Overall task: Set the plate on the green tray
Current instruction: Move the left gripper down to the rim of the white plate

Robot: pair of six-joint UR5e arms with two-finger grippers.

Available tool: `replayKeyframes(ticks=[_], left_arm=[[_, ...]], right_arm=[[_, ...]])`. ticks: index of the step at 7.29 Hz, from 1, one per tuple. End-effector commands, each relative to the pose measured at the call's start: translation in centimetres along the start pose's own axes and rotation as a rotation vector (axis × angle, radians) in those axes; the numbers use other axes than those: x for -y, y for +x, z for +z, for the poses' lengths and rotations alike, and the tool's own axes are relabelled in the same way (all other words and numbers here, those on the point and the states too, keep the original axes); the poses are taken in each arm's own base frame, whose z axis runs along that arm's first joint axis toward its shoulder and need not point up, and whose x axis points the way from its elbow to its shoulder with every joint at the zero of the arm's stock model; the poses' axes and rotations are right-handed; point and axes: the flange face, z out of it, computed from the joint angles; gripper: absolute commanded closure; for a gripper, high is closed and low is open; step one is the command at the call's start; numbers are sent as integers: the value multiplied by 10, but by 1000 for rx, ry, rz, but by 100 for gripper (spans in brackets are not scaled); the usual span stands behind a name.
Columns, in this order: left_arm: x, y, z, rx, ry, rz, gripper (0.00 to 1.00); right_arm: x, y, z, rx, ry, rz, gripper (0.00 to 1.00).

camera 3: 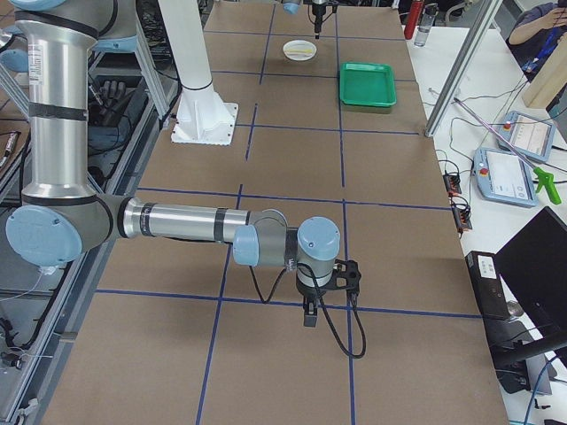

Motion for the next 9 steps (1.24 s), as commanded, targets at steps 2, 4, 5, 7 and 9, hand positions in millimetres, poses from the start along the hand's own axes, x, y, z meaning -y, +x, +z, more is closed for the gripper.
replayKeyframes(ticks=[2, 4, 5, 7, 9], left_arm=[[-12, 13, 6, -18, -29, 29, 1], [-31, 9, 2, 49, -44, 8, 3], [-32, 8, 2, 51, -44, 7, 9], [-33, 10, 5, 50, -53, 10, 41], [-34, 11, 5, 45, -54, 11, 98]], right_arm=[[0, 0, -1, 0, 1, -1, 0], [0, 0, -1, 0, 1, -1, 0], [0, 0, -1, 0, 1, -1, 0], [0, 0, -1, 0, 1, -1, 0], [0, 0, -1, 0, 1, -1, 0]])
